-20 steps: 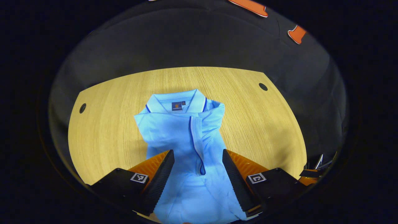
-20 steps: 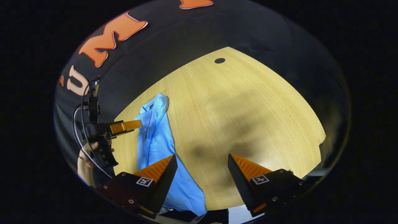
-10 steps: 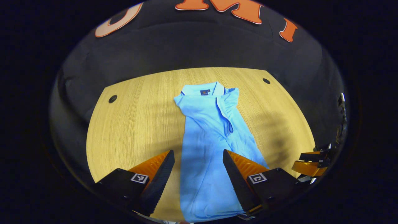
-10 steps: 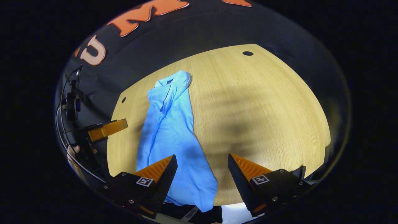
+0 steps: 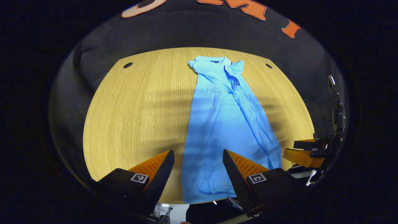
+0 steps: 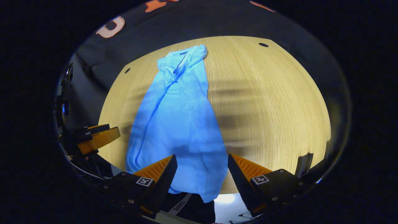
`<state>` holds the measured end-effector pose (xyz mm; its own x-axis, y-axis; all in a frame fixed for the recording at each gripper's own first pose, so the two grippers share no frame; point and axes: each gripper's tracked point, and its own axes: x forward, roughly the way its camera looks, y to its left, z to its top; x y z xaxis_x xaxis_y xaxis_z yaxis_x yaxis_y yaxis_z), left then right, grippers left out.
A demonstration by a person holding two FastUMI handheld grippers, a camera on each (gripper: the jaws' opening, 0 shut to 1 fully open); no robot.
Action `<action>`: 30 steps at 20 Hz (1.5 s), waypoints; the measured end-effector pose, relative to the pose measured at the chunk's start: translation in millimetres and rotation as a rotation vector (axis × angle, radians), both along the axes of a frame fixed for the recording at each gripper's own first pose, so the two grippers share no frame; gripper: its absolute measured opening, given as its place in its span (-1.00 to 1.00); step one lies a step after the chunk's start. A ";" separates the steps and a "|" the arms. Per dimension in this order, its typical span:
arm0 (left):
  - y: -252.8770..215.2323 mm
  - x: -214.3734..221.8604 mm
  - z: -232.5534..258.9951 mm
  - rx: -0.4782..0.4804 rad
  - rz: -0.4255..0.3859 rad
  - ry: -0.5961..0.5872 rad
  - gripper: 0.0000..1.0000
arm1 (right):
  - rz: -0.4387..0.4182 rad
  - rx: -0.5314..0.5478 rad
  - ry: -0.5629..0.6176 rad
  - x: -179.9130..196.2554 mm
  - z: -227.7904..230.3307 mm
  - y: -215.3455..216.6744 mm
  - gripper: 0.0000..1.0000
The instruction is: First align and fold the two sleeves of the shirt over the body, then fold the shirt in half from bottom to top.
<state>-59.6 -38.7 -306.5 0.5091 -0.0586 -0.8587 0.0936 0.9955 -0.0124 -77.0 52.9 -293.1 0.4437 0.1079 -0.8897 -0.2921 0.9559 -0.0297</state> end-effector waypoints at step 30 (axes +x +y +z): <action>7.0 -97.4 -95.1 0.030 0.126 0.285 -0.77 | 0.063 -0.201 0.124 -58.5 -67.3 -24.0 -0.72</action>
